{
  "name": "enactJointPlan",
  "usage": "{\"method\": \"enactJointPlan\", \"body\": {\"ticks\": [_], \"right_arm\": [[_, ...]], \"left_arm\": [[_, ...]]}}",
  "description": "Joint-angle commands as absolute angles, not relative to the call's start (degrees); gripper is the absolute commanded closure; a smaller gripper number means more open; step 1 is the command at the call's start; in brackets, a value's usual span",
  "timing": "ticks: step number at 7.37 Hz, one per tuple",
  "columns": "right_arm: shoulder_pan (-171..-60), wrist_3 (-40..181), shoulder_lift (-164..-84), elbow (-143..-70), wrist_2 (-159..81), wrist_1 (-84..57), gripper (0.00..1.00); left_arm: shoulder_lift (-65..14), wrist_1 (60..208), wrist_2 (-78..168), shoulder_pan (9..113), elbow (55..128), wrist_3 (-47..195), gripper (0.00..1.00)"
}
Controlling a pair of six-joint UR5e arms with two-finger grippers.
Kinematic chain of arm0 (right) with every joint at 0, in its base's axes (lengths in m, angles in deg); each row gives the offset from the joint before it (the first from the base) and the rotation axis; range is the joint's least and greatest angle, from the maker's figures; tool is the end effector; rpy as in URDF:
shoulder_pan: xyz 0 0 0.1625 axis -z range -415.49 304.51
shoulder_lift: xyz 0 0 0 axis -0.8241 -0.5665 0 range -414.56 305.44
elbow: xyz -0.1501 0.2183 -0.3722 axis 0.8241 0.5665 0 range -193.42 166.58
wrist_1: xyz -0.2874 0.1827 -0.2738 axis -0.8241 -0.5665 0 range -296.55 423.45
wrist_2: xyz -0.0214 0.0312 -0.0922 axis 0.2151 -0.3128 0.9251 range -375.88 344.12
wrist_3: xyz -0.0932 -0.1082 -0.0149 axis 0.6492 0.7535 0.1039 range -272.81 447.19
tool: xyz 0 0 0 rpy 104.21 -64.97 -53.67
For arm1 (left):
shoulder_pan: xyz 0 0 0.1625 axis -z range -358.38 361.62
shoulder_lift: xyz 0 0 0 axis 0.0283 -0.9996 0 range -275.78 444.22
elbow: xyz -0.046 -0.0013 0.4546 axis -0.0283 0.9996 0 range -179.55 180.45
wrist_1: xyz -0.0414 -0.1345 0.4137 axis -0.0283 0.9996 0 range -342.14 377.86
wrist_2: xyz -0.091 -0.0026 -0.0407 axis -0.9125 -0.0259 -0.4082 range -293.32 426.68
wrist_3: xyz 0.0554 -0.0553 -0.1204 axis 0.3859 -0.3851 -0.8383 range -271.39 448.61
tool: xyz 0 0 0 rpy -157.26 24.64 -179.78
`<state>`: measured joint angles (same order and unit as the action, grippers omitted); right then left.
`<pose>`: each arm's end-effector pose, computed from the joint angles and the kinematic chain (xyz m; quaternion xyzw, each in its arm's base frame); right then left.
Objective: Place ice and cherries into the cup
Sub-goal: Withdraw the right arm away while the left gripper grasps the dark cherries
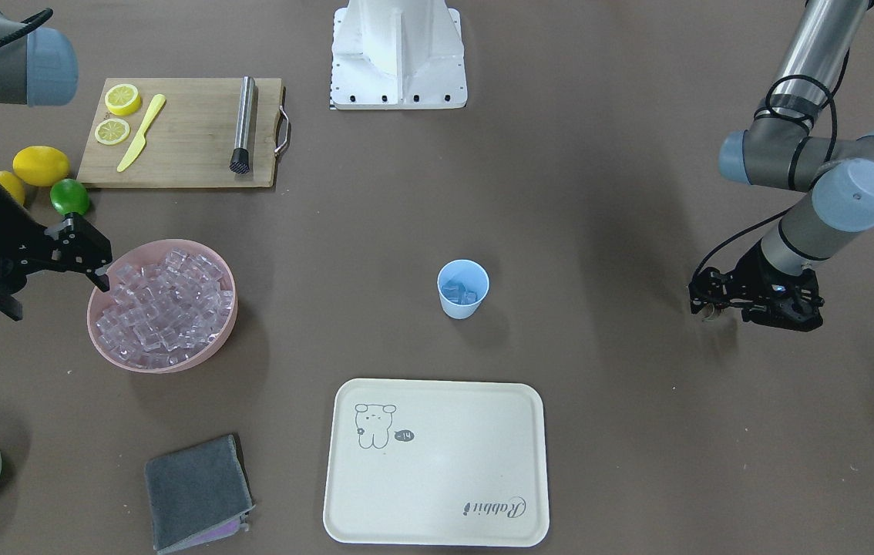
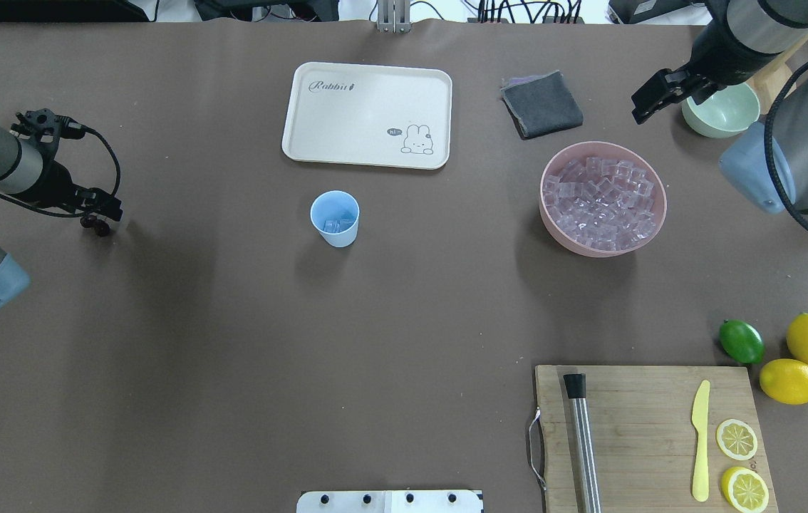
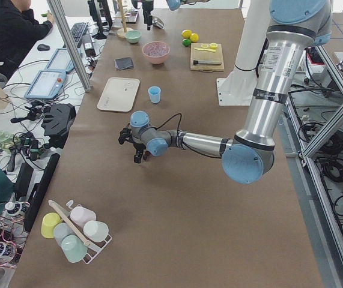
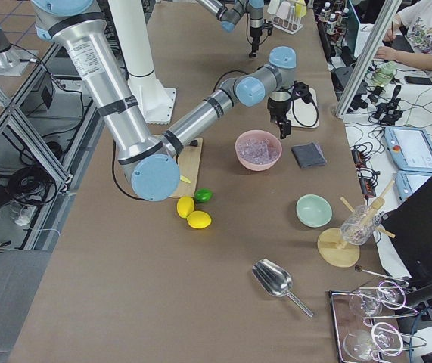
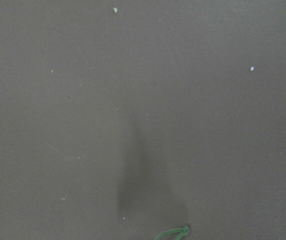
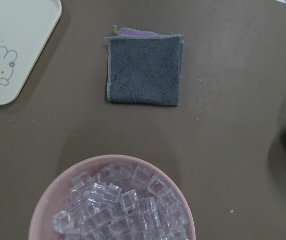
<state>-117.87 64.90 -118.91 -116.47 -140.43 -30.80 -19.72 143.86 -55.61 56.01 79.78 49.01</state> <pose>-0.2654 -0.6191 0.3553 0.1367 -0.3764 -0.1303 0.9070 0.3497 -0.5855 0.6131 0.0959 0.4044 0.0619 0.9074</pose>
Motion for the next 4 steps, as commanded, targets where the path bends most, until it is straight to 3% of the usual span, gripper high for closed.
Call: {"method": "enactJointPlan", "body": {"ticks": [1,2,4], "right_arm": [[-117.3,65.0,-120.1,-116.9,-140.1,-30.7,0.01],[-116.4,65.0,-120.0,-117.0,-139.0,-30.7,0.01],[-116.3,64.4,-119.5,-117.7,-139.2,-30.7,0.01]], "left_arm": [[-18.5,143.9,-55.3,56.0,81.2,48.6,0.45],[-17.9,143.9,-55.3,56.0,81.3,48.6,0.52],[-17.9,143.7,-55.2,55.9,81.3,48.2,0.55]]}}
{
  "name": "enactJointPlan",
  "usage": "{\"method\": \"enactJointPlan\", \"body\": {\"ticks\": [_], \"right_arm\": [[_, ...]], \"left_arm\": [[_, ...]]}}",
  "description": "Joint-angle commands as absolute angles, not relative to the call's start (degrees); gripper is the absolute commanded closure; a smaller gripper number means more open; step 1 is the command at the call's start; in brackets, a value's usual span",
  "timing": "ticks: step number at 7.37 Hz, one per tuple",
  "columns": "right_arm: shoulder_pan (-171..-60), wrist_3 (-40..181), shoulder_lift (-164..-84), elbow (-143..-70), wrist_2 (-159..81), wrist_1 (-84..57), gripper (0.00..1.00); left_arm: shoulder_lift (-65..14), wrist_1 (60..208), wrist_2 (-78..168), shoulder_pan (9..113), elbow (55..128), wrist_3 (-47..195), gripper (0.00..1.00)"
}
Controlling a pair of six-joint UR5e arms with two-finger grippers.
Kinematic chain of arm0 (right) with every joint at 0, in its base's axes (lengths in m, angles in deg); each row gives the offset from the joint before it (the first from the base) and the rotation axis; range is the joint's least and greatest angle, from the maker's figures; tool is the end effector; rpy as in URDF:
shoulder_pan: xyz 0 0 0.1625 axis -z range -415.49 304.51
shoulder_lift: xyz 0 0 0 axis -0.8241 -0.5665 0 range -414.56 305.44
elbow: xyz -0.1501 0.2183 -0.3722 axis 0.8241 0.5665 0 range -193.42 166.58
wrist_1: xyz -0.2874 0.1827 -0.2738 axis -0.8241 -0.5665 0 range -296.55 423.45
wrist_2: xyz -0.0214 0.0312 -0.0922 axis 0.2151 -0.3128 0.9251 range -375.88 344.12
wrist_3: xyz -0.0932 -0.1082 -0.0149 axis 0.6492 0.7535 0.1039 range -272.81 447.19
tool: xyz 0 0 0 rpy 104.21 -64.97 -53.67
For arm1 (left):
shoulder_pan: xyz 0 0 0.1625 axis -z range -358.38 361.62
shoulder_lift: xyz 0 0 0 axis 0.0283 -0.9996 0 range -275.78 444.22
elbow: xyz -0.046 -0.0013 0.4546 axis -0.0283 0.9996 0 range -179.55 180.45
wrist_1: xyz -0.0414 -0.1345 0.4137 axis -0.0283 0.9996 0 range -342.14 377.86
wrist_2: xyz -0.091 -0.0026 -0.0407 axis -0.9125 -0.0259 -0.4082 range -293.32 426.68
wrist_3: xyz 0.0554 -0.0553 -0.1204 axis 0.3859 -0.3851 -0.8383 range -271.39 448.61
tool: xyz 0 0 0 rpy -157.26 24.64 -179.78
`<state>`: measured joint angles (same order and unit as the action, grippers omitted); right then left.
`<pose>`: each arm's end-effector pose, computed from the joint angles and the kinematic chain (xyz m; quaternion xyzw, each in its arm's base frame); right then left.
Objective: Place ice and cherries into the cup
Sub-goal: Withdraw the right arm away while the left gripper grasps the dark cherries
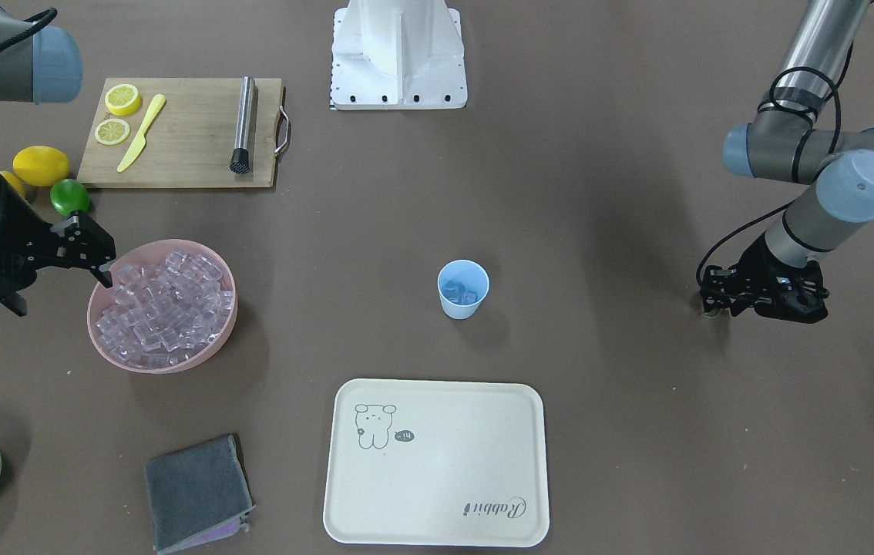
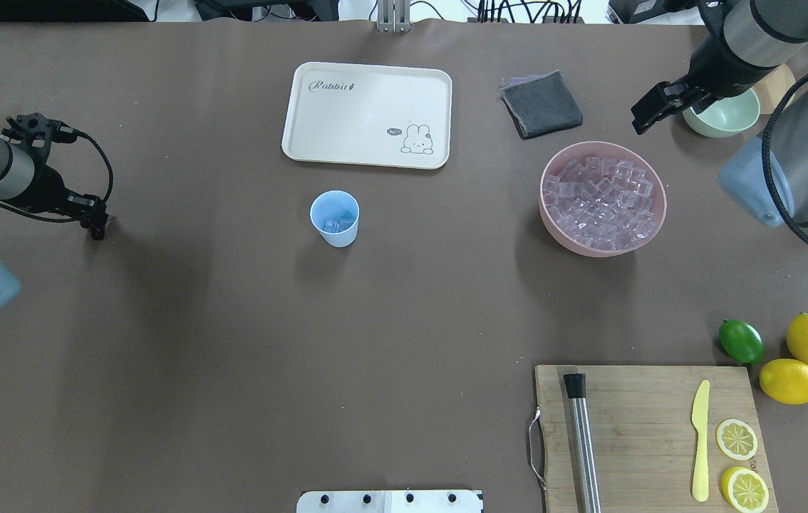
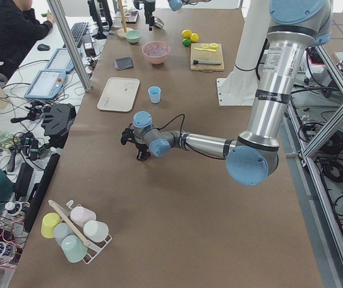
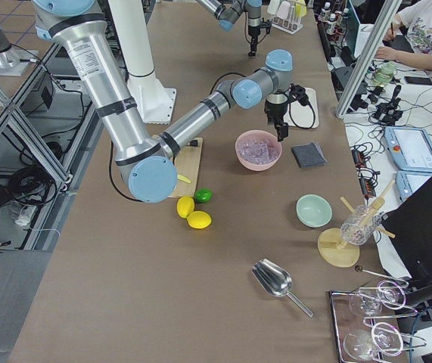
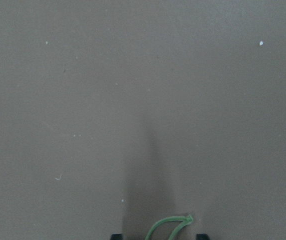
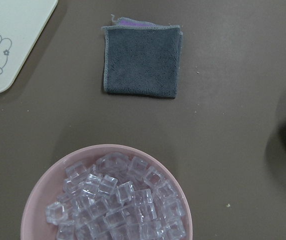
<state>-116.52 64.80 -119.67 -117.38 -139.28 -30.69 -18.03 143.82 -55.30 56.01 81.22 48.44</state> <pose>-0.2754 -0.6094 0.3577 0.1387 -0.3710 -0.1381 0.9078 0.3417 -0.5753 0.6191 0.0936 0.4019 0.0558 0.9092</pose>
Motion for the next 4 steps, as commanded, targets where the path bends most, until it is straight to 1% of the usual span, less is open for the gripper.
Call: {"method": "enactJointPlan", "body": {"ticks": [1,2,3,4], "right_arm": [[-116.1,64.2,-119.9,-117.7,-139.0,-30.7,0.01],[-115.9,64.2,-120.0,-117.8,-138.9,-30.7,0.01],[-115.8,64.2,-120.0,-118.0,-139.0,-30.7,0.01],[-115.9,64.4,-120.3,-118.0,-139.0,-30.7,0.01]], "left_arm": [[-17.9,143.7,-55.3,55.9,81.7,47.1,0.69],[-17.8,143.2,-55.7,56.0,84.2,45.4,0.87],[-17.9,142.9,-55.7,56.1,86.0,45.5,1.00],[-18.8,142.8,-56.2,56.6,86.8,46.0,1.00]]}}
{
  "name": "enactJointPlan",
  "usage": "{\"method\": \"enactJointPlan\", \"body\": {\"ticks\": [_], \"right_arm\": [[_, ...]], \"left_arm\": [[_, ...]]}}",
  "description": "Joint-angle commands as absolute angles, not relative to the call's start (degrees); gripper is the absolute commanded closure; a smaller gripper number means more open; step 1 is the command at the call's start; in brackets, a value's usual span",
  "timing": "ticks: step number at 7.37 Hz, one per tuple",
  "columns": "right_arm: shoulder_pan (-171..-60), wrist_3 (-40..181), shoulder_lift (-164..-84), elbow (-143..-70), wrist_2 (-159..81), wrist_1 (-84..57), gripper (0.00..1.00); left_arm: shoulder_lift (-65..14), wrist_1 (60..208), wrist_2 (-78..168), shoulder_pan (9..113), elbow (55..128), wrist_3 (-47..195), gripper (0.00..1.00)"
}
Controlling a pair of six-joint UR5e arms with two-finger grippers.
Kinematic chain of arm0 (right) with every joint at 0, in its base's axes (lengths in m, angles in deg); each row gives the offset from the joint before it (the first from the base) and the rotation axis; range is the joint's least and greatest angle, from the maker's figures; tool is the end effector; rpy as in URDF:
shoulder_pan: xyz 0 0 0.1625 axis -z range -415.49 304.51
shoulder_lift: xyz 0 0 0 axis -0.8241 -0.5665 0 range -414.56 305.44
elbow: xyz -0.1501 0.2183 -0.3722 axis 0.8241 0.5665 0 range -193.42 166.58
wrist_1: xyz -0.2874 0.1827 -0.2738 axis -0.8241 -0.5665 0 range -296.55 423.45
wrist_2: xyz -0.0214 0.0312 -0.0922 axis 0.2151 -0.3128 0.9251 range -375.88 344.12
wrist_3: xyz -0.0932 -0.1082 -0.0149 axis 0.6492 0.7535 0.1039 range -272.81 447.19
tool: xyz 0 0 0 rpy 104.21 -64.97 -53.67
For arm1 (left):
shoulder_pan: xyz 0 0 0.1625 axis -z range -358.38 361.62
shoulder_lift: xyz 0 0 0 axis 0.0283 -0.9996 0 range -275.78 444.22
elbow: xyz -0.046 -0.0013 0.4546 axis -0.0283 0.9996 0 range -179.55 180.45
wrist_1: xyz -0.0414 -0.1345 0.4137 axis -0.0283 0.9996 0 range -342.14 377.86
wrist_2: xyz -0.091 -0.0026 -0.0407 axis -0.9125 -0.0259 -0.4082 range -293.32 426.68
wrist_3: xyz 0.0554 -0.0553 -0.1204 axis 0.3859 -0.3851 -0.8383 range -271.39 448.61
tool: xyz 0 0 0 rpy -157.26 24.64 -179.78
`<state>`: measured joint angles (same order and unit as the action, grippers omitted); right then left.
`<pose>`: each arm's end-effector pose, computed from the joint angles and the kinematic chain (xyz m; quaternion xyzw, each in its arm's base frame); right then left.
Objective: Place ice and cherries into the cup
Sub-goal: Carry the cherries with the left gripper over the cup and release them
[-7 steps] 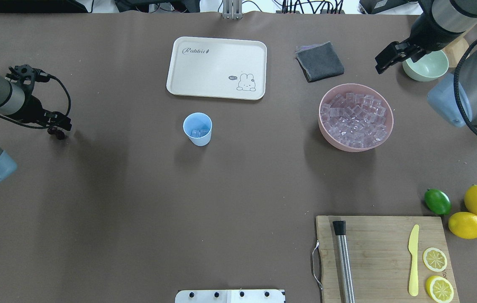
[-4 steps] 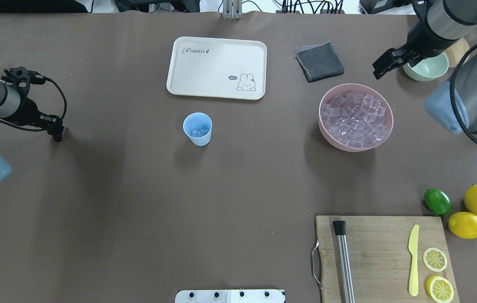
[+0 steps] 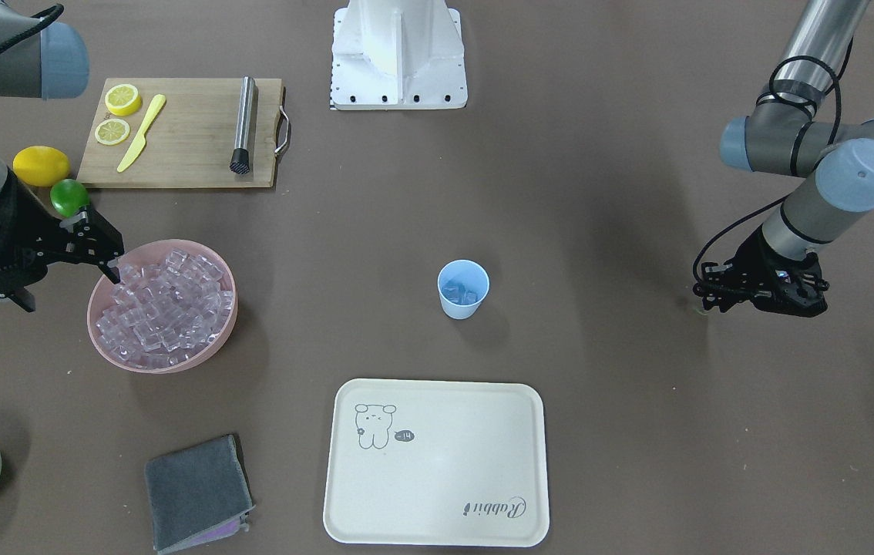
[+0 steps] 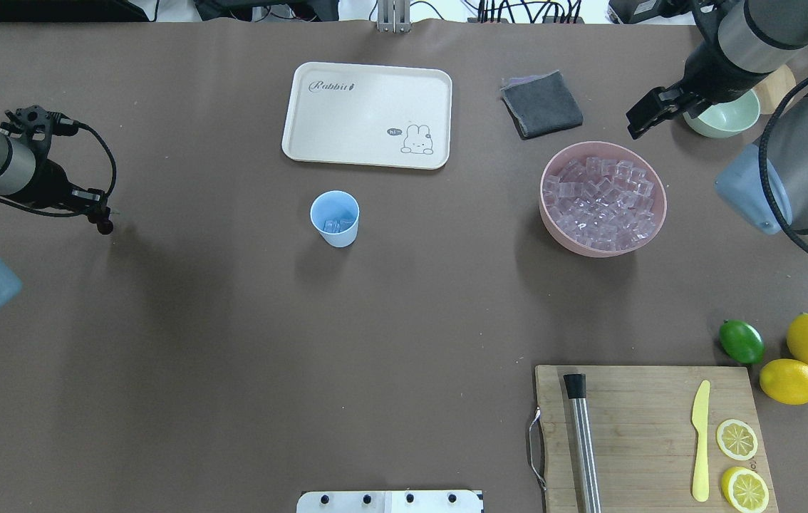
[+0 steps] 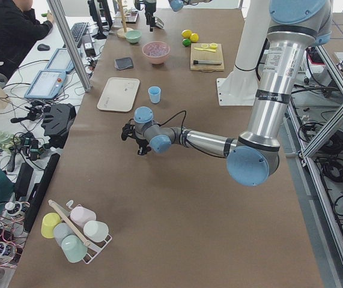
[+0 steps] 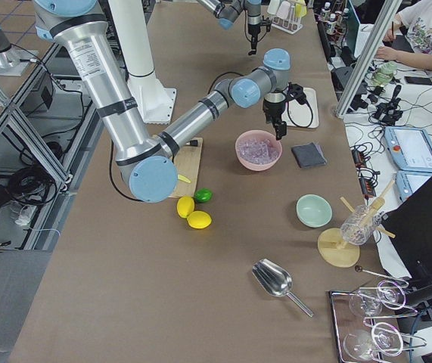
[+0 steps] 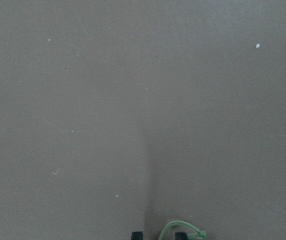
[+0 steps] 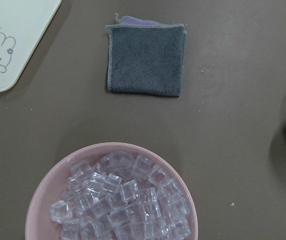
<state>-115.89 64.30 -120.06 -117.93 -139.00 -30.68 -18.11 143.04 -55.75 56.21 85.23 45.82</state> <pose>-0.2799 -0.6038 0.3579 0.1374 -0.3709 -0.1388 0.9079 0.3400 -0.5753 0.5799 0.1045 0.4205 0.0429 0.9002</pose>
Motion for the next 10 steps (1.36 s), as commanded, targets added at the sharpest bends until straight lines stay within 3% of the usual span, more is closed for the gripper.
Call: {"method": "enactJointPlan", "body": {"ticks": [1,5,10], "right_arm": [[-116.0,65.1,-121.9,-118.4,-139.4,-30.7,0.01],[-121.7,78.4,-127.8,-118.6,-144.6,-30.5,0.01],[-131.2,96.3,-129.2,-111.0,-148.2,-30.6,0.01]], "left_arm": [[-22.1,140.8,-56.3,56.6,86.8,45.5,1.00],[-44.9,127.9,-55.7,50.8,87.3,29.0,1.00],[-46.3,128.0,-44.7,39.6,88.8,23.2,1.00]]}}
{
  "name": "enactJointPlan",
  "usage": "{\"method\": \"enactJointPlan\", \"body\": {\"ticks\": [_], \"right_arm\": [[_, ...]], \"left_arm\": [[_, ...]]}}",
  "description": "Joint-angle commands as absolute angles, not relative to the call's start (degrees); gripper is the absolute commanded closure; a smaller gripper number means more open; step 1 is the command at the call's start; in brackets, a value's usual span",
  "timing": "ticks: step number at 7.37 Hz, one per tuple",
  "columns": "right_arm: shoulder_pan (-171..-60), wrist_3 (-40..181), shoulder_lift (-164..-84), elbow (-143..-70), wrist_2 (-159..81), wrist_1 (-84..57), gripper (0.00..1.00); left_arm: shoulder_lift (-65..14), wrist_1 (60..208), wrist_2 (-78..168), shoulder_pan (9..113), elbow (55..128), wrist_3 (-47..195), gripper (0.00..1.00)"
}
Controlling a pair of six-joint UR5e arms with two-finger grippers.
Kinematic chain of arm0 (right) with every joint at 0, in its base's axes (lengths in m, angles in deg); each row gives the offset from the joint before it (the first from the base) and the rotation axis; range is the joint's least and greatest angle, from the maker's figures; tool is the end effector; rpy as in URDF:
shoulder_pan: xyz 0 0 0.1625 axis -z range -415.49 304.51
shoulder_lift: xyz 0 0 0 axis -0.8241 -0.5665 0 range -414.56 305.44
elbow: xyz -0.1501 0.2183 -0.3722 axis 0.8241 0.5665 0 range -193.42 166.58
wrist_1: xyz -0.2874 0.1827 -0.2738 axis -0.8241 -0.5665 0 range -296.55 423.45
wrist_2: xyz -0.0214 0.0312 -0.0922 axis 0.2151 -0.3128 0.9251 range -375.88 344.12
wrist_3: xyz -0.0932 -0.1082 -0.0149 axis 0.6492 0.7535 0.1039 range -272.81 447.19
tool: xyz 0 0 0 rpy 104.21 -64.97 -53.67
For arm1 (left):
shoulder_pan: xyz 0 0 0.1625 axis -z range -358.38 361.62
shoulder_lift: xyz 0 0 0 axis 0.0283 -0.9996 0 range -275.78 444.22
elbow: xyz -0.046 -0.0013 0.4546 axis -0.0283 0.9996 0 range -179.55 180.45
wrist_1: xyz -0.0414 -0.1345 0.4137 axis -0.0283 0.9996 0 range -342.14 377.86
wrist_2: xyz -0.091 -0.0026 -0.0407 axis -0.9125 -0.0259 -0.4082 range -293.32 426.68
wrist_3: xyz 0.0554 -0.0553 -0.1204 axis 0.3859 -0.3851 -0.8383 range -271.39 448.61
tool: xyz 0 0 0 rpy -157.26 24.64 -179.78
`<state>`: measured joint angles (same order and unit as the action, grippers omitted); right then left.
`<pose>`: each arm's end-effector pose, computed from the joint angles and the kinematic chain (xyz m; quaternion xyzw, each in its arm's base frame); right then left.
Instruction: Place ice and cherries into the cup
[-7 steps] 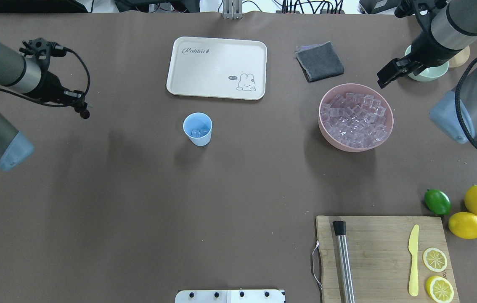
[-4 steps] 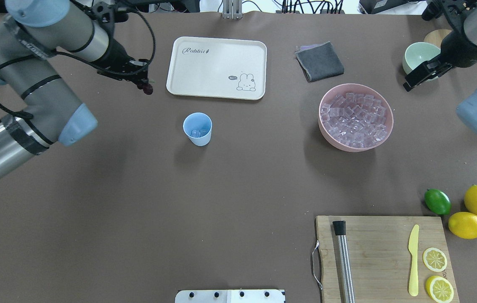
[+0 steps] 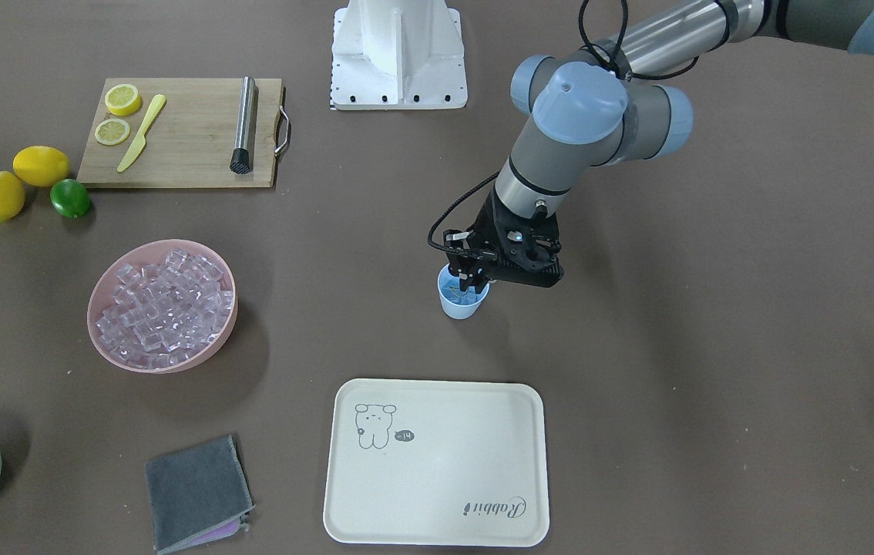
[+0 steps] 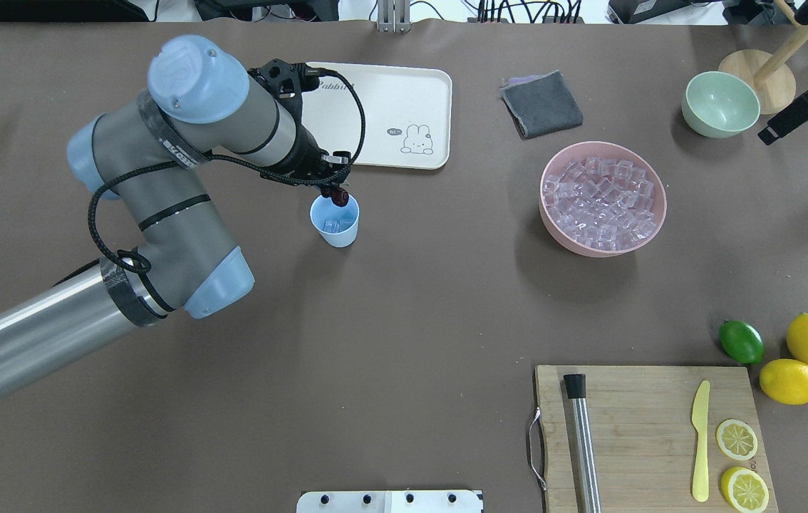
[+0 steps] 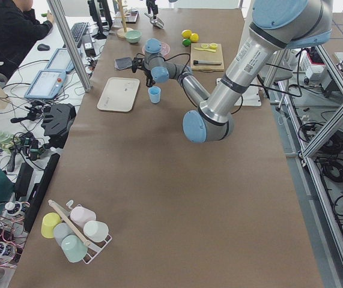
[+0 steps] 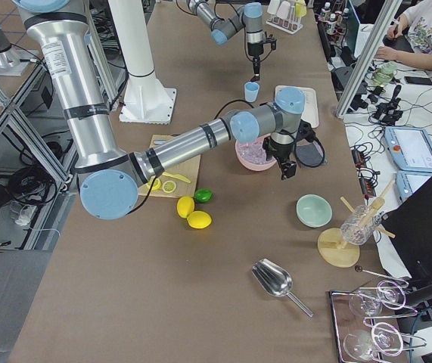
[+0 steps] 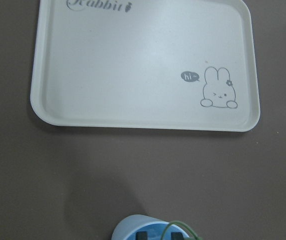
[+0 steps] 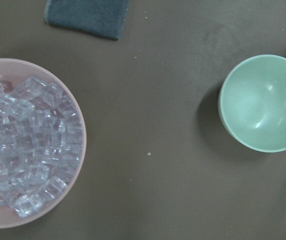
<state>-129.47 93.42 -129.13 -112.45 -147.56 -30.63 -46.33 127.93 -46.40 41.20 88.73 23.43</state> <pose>-0.1378 -0.6170 0.4964 0.1349 -0.3630 -0.2393 0.8904 0.5567 -0.5601 0.2316 0.1093 0.5004 -0.0120 0.8588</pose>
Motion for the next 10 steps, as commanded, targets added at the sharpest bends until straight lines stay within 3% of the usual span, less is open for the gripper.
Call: {"method": "enactJointPlan", "body": {"ticks": [1,2,3,4,7,10], "right_arm": [[-131.5,96.3,-129.1,-111.0,-148.3,-30.7,0.01],[-131.5,96.3,-129.2,-110.9,-148.3,-30.6,0.01],[-131.5,96.3,-129.3,-110.8,-148.2,-30.6,0.01],[-131.5,96.3,-129.4,-110.9,-148.2,-30.6,0.01],[-132.3,96.5,-129.4,-110.8,-149.5,-30.8,0.01],[-138.3,105.5,-130.6,-107.3,-154.2,-31.1,0.01]], "left_arm": [[-46.1,128.1,-44.7,39.6,88.8,23.5,0.90],[-45.7,128.2,-44.8,39.7,88.8,24.0,0.67],[-45.7,128.2,-44.8,39.9,88.7,24.1,0.30],[-45.7,128.5,-44.7,39.9,88.6,24.2,0.03],[-41.5,127.8,-51.1,47.2,90.1,28.4,0.02],[-22.3,127.8,-69.1,68.3,95.1,46.3,0.02]]}}
